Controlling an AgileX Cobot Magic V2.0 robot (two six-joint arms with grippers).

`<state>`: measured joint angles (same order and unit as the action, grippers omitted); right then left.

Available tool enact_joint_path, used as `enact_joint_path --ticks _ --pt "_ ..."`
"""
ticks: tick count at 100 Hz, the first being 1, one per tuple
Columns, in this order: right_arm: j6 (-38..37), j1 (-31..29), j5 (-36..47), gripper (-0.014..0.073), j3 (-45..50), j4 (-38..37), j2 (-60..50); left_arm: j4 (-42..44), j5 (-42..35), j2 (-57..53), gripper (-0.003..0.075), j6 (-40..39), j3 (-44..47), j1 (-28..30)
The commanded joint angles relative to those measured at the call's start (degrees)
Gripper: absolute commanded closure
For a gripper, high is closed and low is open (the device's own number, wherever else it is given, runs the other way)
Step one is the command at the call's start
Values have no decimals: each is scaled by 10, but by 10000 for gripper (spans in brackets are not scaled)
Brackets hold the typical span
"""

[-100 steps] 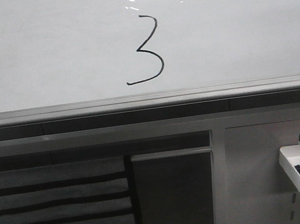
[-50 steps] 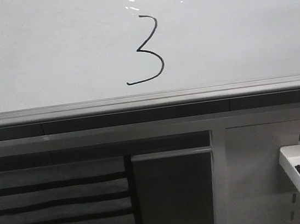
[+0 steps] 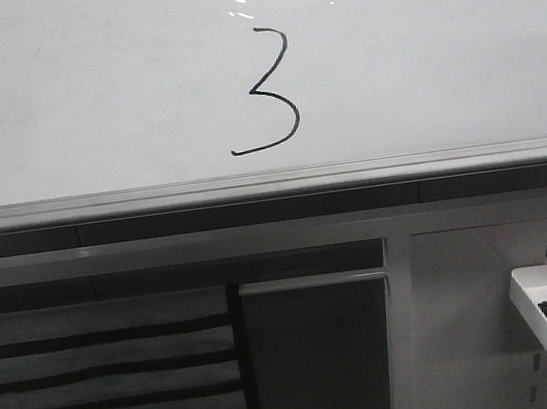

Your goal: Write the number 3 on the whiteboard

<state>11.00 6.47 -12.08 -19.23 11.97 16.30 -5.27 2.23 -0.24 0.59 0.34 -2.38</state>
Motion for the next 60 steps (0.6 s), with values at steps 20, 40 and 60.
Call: enact_joint_path --ticks 20,40,60 --pt "5 -57 84 658 132 1 -158 1 -41 -16 741 -6 3 -5" --pt "-2 -58 134 658 216 2 -177 1 -41 -16 741 -6 3 -5" --pt "-2 -58 104 658 213 2 -177 1 -42 -16 741 -6 3 -5"
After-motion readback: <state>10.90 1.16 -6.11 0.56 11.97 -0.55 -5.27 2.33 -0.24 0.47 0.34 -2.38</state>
